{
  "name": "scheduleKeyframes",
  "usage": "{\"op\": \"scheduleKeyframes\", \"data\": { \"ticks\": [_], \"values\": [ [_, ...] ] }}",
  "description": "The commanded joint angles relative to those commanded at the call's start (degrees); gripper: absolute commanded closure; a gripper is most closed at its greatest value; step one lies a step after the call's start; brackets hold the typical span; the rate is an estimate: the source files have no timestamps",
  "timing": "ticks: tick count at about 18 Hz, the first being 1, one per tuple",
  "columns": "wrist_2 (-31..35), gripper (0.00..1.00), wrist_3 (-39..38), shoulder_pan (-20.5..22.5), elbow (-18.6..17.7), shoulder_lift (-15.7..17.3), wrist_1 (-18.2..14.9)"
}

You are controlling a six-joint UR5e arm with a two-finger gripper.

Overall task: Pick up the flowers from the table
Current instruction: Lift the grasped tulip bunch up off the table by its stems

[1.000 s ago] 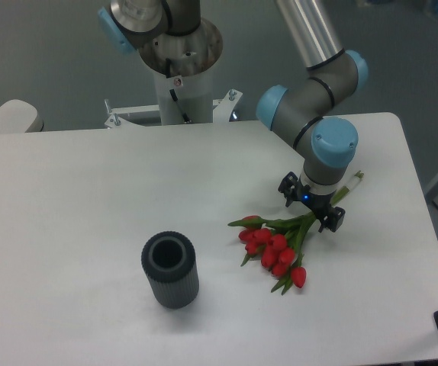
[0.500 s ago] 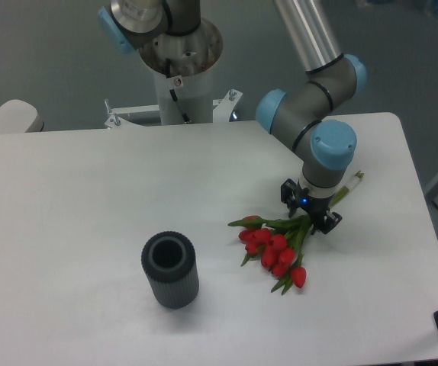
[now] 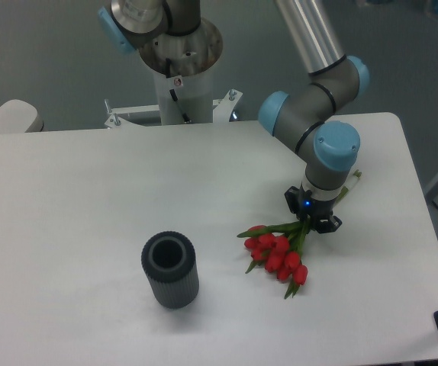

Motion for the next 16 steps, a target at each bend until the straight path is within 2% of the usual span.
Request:
{"op": "scheduleKeyframes", "data": {
  "ticks": [3, 6, 10, 12, 16],
  "values": [
    [-2.80, 0.81, -0.17, -0.44, 3.59, 0.88, -1.05],
    [-10.00, 0.81, -0.61, -0.70, 6.85, 2.72, -1.76],
    [-21.25, 0.81, -0.79, 0.44, 12.82, 3.87, -5.62],
    [-24.42, 0.81, -0.97, 0.27, 14.15, 4.48, -5.63],
    [-34.34, 0.81, -9.82, 0.26, 17.75, 4.31, -5.54]
  ]
}}
